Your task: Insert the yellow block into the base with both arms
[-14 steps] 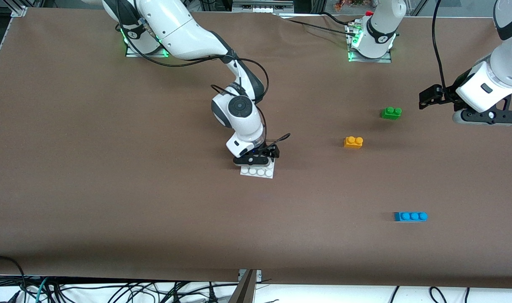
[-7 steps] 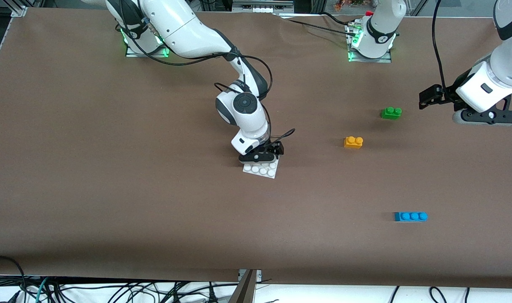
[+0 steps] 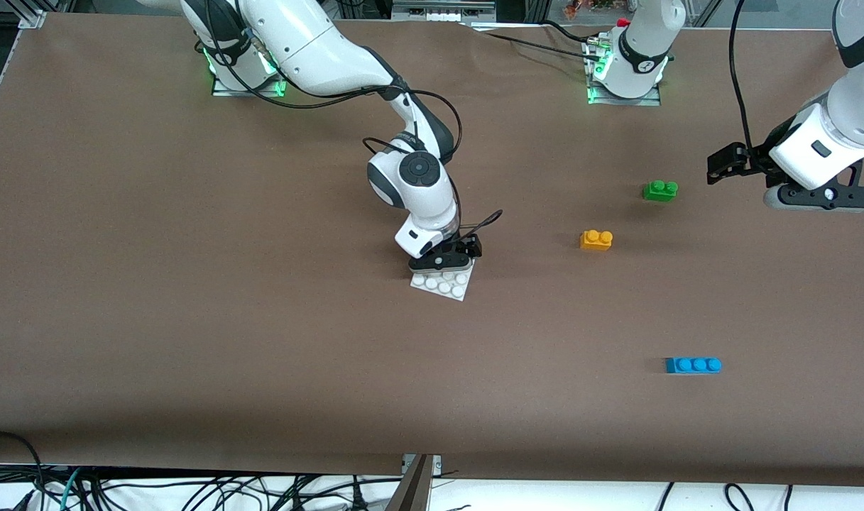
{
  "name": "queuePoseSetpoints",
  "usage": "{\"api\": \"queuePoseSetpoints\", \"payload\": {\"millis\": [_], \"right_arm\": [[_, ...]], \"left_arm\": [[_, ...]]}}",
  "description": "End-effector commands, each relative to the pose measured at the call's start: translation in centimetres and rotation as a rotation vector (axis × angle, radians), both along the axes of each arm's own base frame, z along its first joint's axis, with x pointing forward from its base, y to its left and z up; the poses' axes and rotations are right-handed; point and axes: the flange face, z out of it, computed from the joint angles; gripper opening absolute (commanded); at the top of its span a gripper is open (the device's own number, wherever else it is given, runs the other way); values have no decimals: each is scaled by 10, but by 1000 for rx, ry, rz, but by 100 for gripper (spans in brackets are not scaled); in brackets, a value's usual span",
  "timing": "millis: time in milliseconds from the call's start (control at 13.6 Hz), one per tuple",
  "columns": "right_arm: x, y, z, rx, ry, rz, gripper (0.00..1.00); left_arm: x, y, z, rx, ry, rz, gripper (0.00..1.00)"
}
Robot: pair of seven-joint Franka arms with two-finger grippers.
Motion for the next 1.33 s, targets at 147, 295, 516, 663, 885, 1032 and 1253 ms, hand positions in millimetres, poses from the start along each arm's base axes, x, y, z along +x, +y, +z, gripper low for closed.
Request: {"api": "queuePoseSetpoints", "payload": {"millis": [147,295,516,663,885,1032,1253], "right_arm": [[0,5,-4,-34,-16,48,100],[1,2,0,-71,16,43,100],[4,2,12,-79,8,70,100],[3,3,12,-91,1,125,100],[6,1,29,-111,15,124,100],[15,-3,65,-137,25,140,100],[41,-29,119,-165,-11,167,100]], "left_arm": [[-1,0,7,-16,4,-12,100],[-1,0,7,-16,4,-12,100],[0,0,9,-16,-3,-11,100],[3,0,7,-17,0,-11,100],[3,-1,7,-17,1,-12,100],[3,-1,7,-17,1,-12,100],[3,-1,8,-17,-1,-11,100]]}}
